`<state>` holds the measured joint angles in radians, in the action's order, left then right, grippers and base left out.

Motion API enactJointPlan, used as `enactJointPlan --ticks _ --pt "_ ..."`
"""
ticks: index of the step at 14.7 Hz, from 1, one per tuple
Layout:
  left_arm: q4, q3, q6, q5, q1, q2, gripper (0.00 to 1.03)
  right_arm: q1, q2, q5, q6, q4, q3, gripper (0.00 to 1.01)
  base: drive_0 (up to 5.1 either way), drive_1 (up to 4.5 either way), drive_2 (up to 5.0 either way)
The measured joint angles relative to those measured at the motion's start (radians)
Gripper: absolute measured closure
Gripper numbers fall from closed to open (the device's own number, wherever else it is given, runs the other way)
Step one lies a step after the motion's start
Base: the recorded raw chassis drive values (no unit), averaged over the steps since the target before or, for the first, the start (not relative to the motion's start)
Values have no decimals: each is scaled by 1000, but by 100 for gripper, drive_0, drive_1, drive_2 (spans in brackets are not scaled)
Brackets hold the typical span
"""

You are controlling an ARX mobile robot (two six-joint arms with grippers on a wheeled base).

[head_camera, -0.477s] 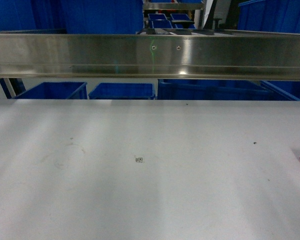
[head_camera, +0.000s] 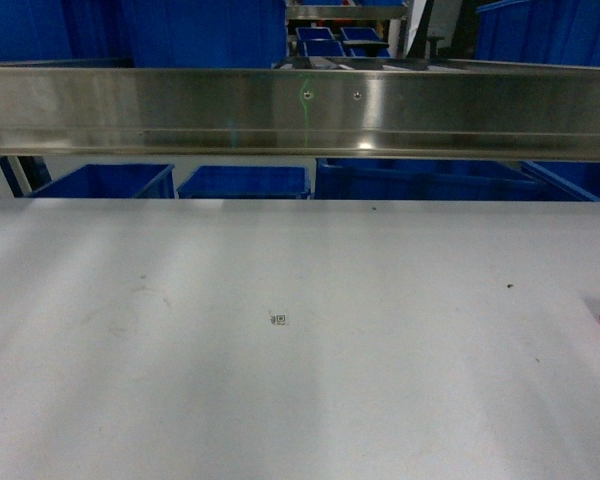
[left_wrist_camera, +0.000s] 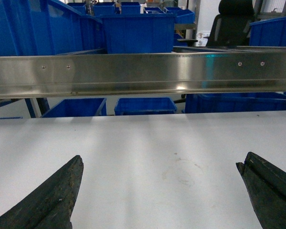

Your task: Place magnetic block on left shelf second layer

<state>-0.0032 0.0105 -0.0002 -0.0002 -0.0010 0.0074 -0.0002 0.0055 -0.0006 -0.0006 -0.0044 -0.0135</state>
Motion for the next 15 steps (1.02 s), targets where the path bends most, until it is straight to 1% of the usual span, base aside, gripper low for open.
enactJointPlan --ticks 9,10,11,12,13,14,15 --pt "0 0 0 0 0 0 5 0 0 0 0 0 0 3 0 0 0" --pt "0 0 0 0 0 0 5 13 48 13 0 87 0 3 0 0 0" --pt "0 0 0 0 0 0 5 21 349 10 20 354 -37 3 0 0 0" --pt "0 0 0 0 0 0 5 18 619 29 43 494 -101 3 0 0 0" --pt "0 0 0 0 0 0 5 5 900 31 63 594 -229 3 0 0 0" --pt "0 0 0 0 0 0 5 -7 1134 50 64 654 -392 3 0 0 0" --pt "0 0 0 0 0 0 5 -29 1326 58 50 713 -534 3 0 0 0"
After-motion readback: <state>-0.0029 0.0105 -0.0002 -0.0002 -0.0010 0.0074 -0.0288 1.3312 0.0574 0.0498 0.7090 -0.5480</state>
